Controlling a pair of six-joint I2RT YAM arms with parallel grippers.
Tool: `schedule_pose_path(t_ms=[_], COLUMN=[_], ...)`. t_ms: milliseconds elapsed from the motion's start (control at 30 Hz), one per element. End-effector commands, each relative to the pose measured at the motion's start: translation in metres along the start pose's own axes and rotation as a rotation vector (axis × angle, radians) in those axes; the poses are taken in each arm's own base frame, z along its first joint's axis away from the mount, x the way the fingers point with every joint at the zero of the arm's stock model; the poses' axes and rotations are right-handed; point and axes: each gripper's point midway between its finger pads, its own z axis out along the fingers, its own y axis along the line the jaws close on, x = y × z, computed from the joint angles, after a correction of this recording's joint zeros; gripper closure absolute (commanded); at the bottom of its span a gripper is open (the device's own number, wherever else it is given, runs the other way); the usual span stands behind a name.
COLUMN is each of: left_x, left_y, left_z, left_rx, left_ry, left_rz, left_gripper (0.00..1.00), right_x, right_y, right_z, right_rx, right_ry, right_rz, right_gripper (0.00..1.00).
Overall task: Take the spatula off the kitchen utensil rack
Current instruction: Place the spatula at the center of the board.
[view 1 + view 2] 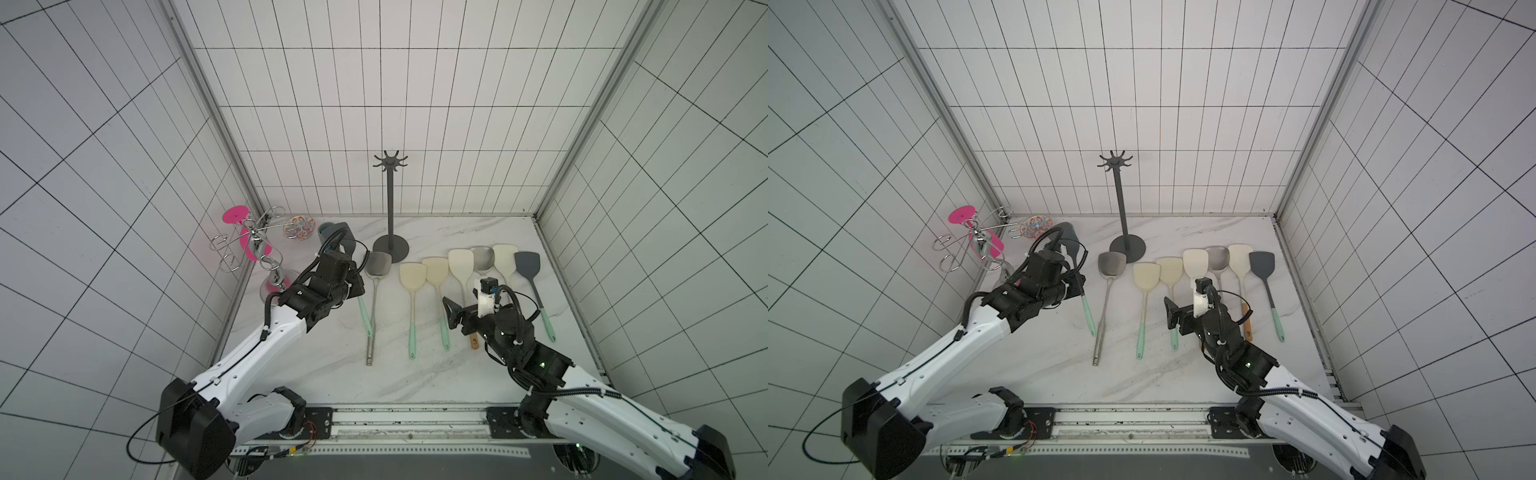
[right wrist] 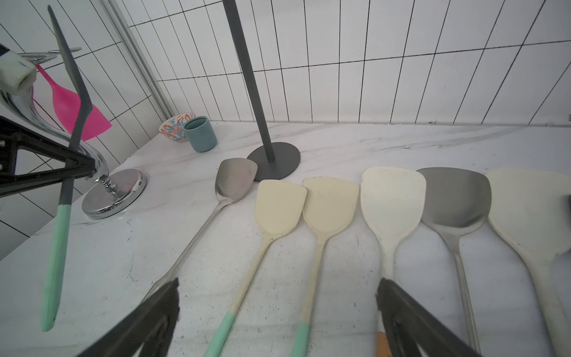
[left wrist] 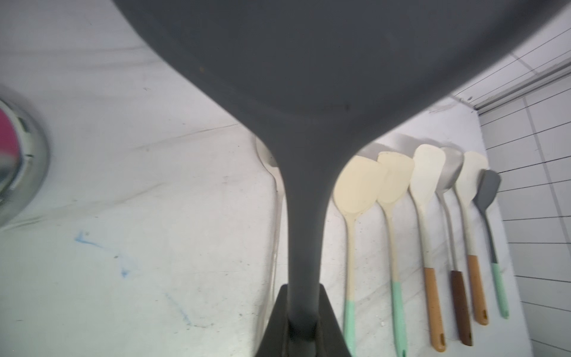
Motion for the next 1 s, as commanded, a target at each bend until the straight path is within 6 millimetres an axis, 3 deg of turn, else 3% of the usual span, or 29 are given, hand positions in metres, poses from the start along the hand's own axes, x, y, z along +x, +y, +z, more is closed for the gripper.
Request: schedule_pose_path(t_ms=[0, 333, 467, 600, 667, 800, 967], left_x=[-0.009, 0.026, 0.046, 0.059, 0.065, 0.082, 0.085], left_y=[0.032, 0.054, 0.072, 0.094, 0.101, 0.109, 0.112], left_z=[-0.008, 0.039, 0.059, 0.067, 0.070, 0.085, 0.096], left_rx=[-0.164, -0.284, -0.350, -0.416, -0.431, -0.449, -0.478], left_ry=[-0.060, 0.114, 0.147, 0.153, 0.164, 0.235, 0.277], left_rz=[0.188, 0.255, 0.254, 0.255, 0.257, 0.269, 0.285], left_gripper=[1.00, 1.00, 1.00, 1.00, 1.00, 1.00, 1.00], right_x=[0.024, 0.035, 0.026, 0.013, 0.018, 0.048, 0.050], right_y=[-0.006, -0.018, -0.022, -0.023, -0.025, -0.032, -0.038], right_z=[0.002, 0.007, 0.005, 0.003, 0.005, 0.012, 0.009], right_rx=[-0.012, 0.032, 0.068, 0.098, 0.107, 0.108, 0.131], right_ry=[0.044, 0.045, 0.051, 0.083, 0.096, 0.102, 0.091], right_rz=[0.038, 0.050, 0.075, 0.050, 0.047, 0.039, 0.036], right_gripper=[0.01, 0.01, 0.01, 0.01, 0.01, 0.01, 0.01])
